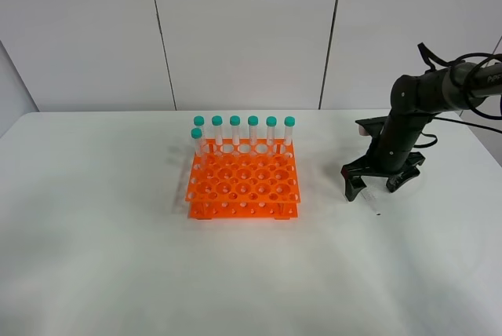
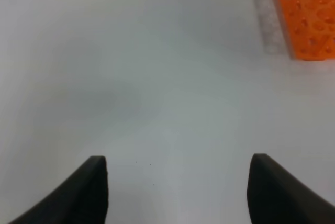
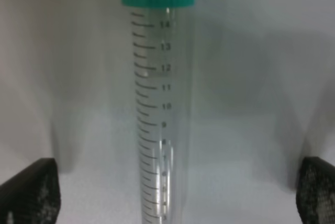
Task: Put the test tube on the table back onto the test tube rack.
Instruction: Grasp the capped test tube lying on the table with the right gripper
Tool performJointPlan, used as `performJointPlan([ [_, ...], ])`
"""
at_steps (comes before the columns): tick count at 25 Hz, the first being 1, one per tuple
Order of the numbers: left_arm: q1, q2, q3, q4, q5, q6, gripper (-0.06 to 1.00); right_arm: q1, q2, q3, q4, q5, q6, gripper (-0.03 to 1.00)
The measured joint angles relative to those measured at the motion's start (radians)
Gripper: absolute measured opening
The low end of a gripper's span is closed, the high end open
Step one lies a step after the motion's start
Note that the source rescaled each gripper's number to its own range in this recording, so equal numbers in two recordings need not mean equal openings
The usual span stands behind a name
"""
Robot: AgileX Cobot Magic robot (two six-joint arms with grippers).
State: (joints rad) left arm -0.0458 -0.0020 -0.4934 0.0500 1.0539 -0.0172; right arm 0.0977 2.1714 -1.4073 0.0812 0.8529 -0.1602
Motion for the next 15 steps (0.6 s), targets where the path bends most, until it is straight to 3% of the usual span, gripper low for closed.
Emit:
performJointPlan([
  [15, 0.000, 0.000, 0.000, 0.000, 0.000, 0.000, 0.91, 0.000, 0.000, 0.000, 0.000, -0.006, -0.004, 0.91],
])
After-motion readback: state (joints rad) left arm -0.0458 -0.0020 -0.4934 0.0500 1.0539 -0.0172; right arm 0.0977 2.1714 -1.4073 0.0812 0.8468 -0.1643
